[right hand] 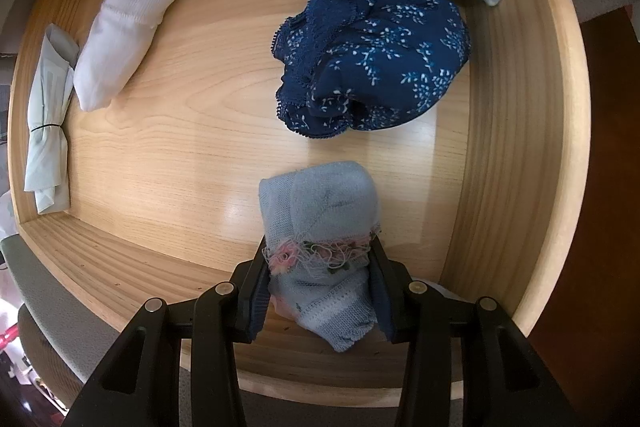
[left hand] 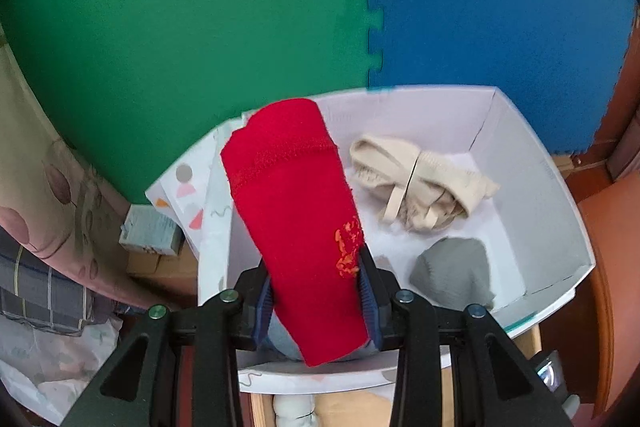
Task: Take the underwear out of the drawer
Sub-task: 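Lower the red sock into the pink box and open the left gripper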
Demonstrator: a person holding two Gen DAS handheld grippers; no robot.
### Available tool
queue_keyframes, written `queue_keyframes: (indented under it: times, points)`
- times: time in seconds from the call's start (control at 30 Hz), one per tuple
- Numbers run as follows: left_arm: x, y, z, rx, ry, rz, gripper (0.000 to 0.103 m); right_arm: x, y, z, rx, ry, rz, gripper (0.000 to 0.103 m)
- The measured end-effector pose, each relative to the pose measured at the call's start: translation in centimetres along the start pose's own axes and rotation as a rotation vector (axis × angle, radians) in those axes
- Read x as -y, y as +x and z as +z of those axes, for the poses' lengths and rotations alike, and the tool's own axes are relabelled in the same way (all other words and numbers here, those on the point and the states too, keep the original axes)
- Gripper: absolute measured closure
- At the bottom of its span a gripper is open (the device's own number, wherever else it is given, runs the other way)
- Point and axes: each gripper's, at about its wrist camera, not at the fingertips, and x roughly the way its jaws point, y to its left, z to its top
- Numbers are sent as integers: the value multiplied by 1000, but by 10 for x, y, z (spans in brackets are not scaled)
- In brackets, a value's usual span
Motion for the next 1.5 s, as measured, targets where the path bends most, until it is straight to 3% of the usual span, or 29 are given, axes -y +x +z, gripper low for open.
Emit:
queue_keyframes:
  times: [0.53, 1.07, 1.5]
  points:
    - [4, 4, -6, -13, -13, 11, 59, 0, 1, 2, 0, 4, 4, 61]
    - [-10, -20, -17, 0, -81, -79, 55, 2, -1, 3, 1, 14, 7, 61]
    - [-30, -34, -70, -35, -101, -88, 52, 3, -2, 5, -1, 17, 4, 61]
